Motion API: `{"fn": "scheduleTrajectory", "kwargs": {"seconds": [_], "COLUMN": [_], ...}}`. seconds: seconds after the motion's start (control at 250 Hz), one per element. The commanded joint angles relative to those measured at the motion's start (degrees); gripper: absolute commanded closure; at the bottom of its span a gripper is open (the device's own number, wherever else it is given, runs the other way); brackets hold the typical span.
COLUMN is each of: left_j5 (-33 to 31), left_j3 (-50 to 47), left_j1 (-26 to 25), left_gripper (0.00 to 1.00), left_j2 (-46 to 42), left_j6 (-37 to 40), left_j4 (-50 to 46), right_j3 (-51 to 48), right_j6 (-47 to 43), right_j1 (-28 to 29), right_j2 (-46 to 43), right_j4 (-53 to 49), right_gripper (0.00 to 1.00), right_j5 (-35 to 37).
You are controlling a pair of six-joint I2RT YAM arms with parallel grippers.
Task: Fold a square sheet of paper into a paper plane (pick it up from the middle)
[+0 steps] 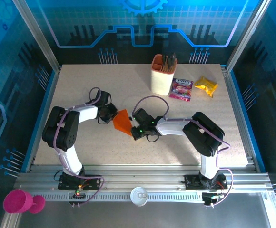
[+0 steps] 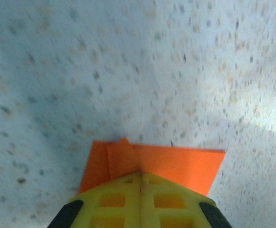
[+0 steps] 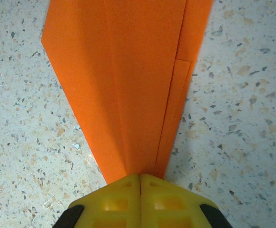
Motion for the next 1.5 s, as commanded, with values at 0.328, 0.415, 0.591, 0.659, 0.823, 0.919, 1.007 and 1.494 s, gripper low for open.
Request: {"fn": "scheduleTrajectory", "kwargs": {"seconds": [0.328,0.415,0.591,0.659,0.823,0.919,1.007,1.494], "left_j5": [-14.30,-14.33,-11.49,-9.54,-6.79,-7.88,-10.04,-18.80], "left_j3": [4.33,3.10,-1.97,-4.57,-12.13,-15.11,-17.45,-14.60], "left_j1": [4.78,4.66,-0.03,-2.89,-11.17,-15.78,-17.74,-13.99], "left_gripper": [1.00,1.00,1.00,1.00,1.00,1.00,1.00,1.00], "left_j2": [3.36,0.46,-11.75,-15.90,-20.17,-19.36,-18.02,-9.85], "left_j6": [0.74,2.21,6.47,5.67,0.50,-2.23,-4.45,-7.39], "left_j4": [-8.40,-6.94,-4.06,-3.66,2.28,5.81,8.40,1.71], "right_j3": [-7.10,-7.17,-7.61,-7.78,-7.35,-7.08,-7.14,-7.87], "right_j6": [-0.90,-0.58,0.37,0.80,1.11,1.23,1.41,1.64], "right_j1": [3.06,3.32,3.76,3.76,3.76,3.81,3.84,3.94], "right_j2": [5.57,4.76,4.14,4.06,4.89,5.10,4.92,5.27], "right_j4": [-25.99,-26.44,-26.68,-26.61,-26.92,-27.21,-27.44,-28.10], "right_gripper": [1.00,1.00,1.00,1.00,1.00,1.00,1.00,1.00], "right_j5": [-0.12,-0.25,-0.41,-0.54,-0.44,-0.53,-0.23,-0.13]}}
